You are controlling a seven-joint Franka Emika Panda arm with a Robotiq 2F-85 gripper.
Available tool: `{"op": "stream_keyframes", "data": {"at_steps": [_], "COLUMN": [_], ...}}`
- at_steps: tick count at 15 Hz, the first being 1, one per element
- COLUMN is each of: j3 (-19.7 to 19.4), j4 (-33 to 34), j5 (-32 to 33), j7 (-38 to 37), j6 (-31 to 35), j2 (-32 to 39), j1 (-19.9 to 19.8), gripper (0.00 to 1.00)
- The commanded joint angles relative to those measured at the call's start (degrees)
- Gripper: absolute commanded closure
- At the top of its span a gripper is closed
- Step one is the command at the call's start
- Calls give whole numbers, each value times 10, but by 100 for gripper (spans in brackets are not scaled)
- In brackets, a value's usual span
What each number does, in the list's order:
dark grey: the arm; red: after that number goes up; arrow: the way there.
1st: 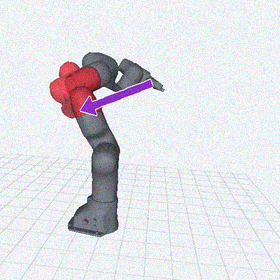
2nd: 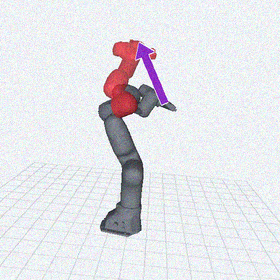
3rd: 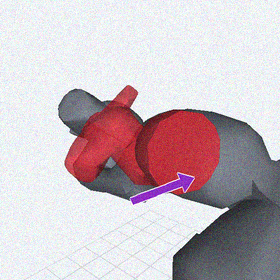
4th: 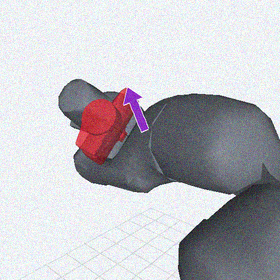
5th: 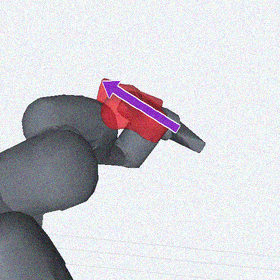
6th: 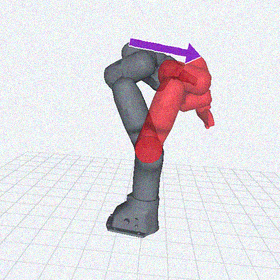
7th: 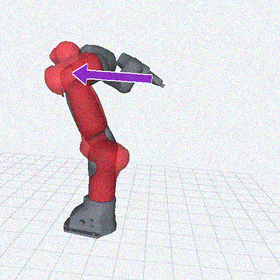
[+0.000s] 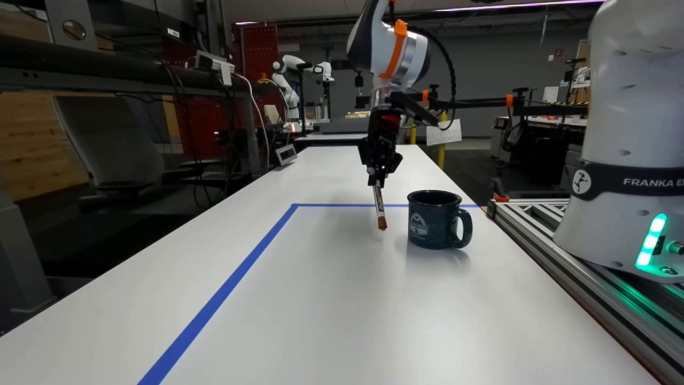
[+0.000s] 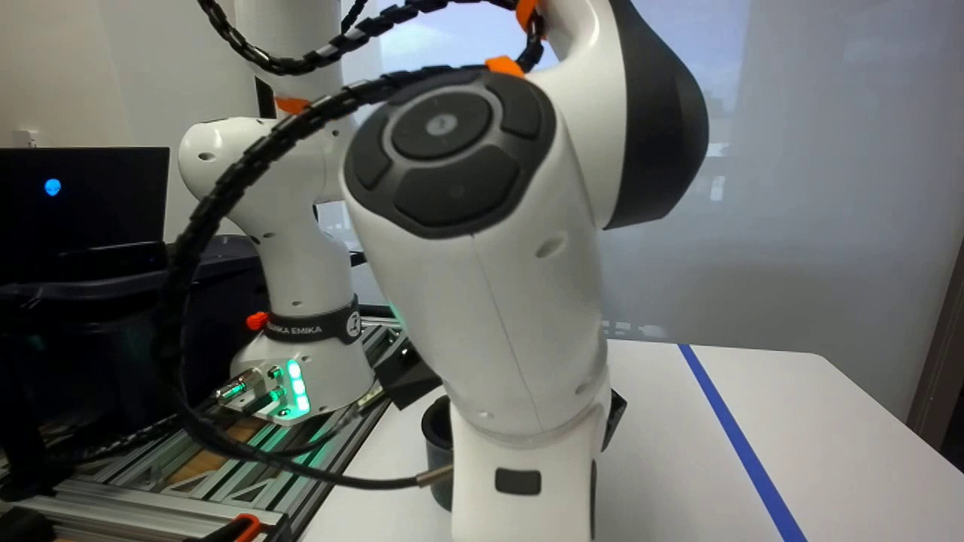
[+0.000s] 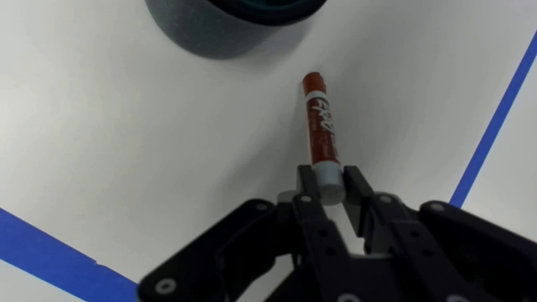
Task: Take the red marker out of the dark green mug.
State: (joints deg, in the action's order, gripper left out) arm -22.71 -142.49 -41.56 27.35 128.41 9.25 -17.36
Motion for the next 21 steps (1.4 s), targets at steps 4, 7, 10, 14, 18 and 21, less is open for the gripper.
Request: {"op": "stream_keyframes", "data": {"at_steps": [4, 7, 10, 14, 18, 21], "j3": [47, 63, 82, 116, 153, 169], "j4": [60, 72, 73, 54, 26, 3], "j5": [44, 91, 150, 203, 236, 269], "j7": [-38, -67, -93, -93, -86, -90], "j6": [17, 41, 80, 141, 185, 194], "j2": [86, 107, 115, 100, 69, 34], "j1": [-17, -10, -3, 8, 23, 41], "gripper": [94, 94, 94, 46, 15, 0]}}
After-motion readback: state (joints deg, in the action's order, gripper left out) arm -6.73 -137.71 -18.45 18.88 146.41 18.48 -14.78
